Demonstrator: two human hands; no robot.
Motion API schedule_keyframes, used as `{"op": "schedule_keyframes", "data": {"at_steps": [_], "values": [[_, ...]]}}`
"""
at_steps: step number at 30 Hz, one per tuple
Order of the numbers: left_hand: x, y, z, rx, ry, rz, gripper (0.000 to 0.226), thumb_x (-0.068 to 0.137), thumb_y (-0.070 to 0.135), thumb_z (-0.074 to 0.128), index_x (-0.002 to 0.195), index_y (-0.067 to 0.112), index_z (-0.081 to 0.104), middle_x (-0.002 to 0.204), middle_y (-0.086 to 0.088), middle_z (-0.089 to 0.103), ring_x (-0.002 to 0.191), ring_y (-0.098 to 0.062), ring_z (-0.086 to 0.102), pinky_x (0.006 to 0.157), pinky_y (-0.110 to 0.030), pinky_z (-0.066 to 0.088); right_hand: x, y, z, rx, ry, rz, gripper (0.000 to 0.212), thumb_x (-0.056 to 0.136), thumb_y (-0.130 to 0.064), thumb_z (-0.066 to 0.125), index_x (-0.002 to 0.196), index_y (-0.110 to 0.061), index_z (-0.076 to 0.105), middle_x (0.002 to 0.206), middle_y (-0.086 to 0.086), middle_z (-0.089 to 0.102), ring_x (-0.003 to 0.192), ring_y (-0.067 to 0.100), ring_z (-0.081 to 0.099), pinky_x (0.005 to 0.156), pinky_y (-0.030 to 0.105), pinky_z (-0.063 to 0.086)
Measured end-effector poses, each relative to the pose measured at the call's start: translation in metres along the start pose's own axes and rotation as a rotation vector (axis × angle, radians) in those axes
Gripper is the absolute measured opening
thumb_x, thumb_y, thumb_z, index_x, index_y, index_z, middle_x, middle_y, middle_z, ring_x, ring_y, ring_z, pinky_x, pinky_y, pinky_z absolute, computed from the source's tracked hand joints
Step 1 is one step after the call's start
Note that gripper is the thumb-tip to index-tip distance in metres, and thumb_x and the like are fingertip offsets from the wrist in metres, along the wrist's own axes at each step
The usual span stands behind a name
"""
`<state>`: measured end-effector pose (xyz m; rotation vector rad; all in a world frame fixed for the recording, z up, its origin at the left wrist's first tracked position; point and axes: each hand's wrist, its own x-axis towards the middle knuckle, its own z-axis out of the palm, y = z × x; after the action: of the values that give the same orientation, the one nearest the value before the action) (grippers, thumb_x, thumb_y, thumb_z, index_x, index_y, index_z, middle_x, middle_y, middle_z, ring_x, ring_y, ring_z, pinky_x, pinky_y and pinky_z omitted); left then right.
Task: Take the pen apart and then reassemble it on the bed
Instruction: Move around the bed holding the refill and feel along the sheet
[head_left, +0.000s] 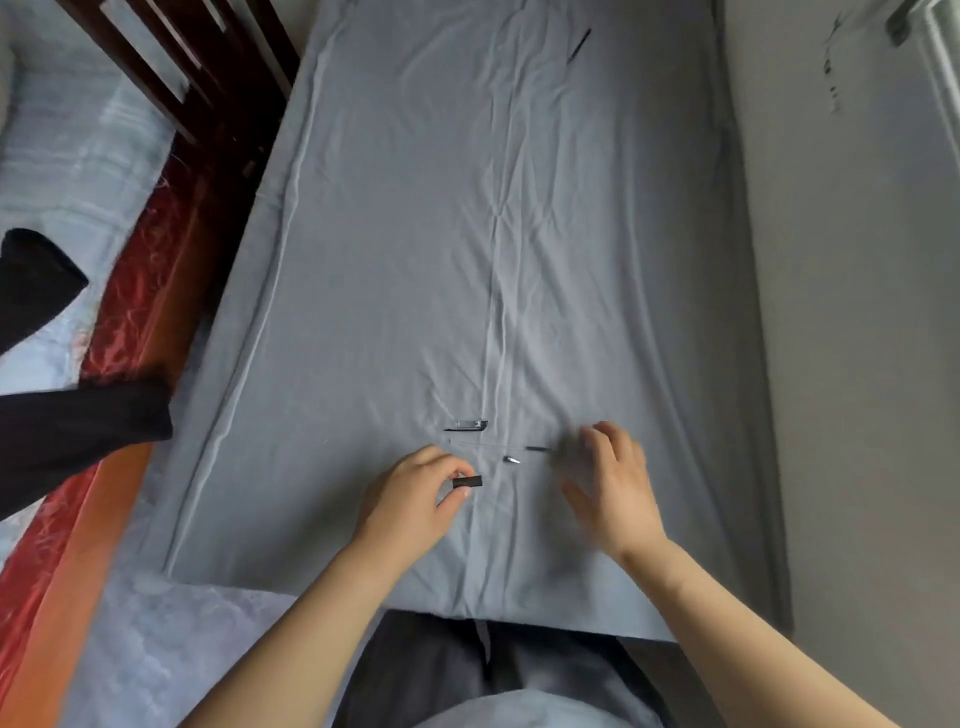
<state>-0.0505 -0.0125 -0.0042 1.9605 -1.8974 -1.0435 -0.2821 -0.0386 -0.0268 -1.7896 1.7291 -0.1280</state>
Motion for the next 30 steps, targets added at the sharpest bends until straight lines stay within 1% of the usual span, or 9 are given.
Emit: {"op": "schedule_keyframes", "data": {"at_steps": [3,7,10,13,15,17,20,24,30], "values": [[0.017,0.004,0.016,0.021,-0.020,0.034,0.014,0.080,0.017,0.066,0.093,0.021,0.067,0.095,0.001,0.065,0.091,-0.022,0.061,0.080,-0.038,0.050,-0.020,0.010,0.002,-0.009,-0.036,0.015,0.060,0.079,-0.024,0.066,0.129,-0.007,0.038,0.137,0.014,0.037,0.122,0.035,0.035,0.100,0.044,0.039],[0.031,0.008,0.031,0.147,0.009,0.103,0.017,0.077,0.021,0.069,0.094,0.022,0.068,0.097,-0.001,0.067,0.098,-0.026,0.059,0.082,-0.041,0.047,-0.031,0.016,0.006,-0.039,-0.068,0.003,0.059,0.079,-0.028,0.065,0.128,-0.010,0.040,0.136,0.010,0.038,0.123,0.032,0.036,0.100,0.043,0.040],[0.029,0.009,0.038,0.244,0.044,0.081,0.022,0.077,0.030,0.068,0.099,0.028,0.065,0.106,0.005,0.062,0.107,-0.021,0.055,0.086,-0.038,0.040,-0.030,0.016,0.006,-0.036,-0.060,-0.032,0.057,0.080,-0.031,0.064,0.128,-0.012,0.040,0.136,0.010,0.039,0.124,0.031,0.036,0.098,0.044,0.041],[0.016,0.010,0.037,0.291,0.118,0.031,0.031,0.077,0.043,0.063,0.105,0.031,0.062,0.116,0.004,0.059,0.111,-0.021,0.053,0.091,-0.041,0.037,-0.026,0.007,0.003,-0.044,-0.052,-0.081,0.058,0.084,-0.037,0.058,0.133,-0.014,0.035,0.145,0.011,0.032,0.133,0.030,0.028,0.102,0.046,0.039],[0.003,0.010,0.030,0.330,0.137,-0.009,0.043,0.078,0.053,0.056,0.115,0.033,0.056,0.130,0.001,0.054,0.122,-0.022,0.046,0.100,-0.050,0.033,-0.025,-0.006,-0.002,-0.046,-0.045,-0.147,0.057,0.087,-0.041,0.052,0.135,-0.016,0.033,0.148,0.010,0.029,0.136,0.030,0.026,0.105,0.046,0.037],[-0.014,0.008,0.015,0.338,0.146,-0.066,0.054,0.079,0.062,0.046,0.127,0.037,0.045,0.143,0.001,0.043,0.134,-0.021,0.032,0.108,-0.058,0.021,-0.025,-0.026,-0.009,-0.049,-0.054,-0.232,0.057,0.089,-0.047,0.046,0.136,-0.019,0.032,0.150,0.008,0.026,0.138,0.028,0.023,0.107,0.046,0.035],[-0.046,0.001,-0.015,0.317,0.207,-0.140,0.065,0.078,0.070,0.030,0.135,0.041,0.031,0.151,0.002,0.031,0.141,-0.020,0.018,0.110,-0.060,0.013,-0.027,-0.064,-0.020,-0.062,-0.088,-0.370,0.057,0.089,-0.052,0.040,0.137,-0.022,0.029,0.152,0.005,0.025,0.140,0.025,0.020,0.110,0.047,0.031],[-0.099,-0.007,-0.053,0.287,0.309,-0.240,0.069,0.078,0.074,0.023,0.137,0.040,0.027,0.152,0.002,0.028,0.141,-0.020,0.016,0.110,-0.061,0.013,-0.042,-0.120,-0.026,-0.102,-0.136,-0.527,0.057,0.088,-0.052,0.041,0.135,-0.022,0.034,0.148,0.003,0.033,0.137,0.023,0.028,0.109,0.045,0.033],[-0.199,-0.034,-0.079,0.206,0.480,-0.376,0.068,0.078,0.072,0.025,0.135,0.037,0.032,0.149,0.005,0.032,0.139,-0.018,0.022,0.107,-0.063,0.019,-0.088,-0.187,-0.007,-0.201,-0.223,-0.727,0.059,0.087,-0.055,0.042,0.135,-0.021,0.035,0.146,0.002,0.036,0.136,0.022,0.028,0.110,0.044,0.031]]}}
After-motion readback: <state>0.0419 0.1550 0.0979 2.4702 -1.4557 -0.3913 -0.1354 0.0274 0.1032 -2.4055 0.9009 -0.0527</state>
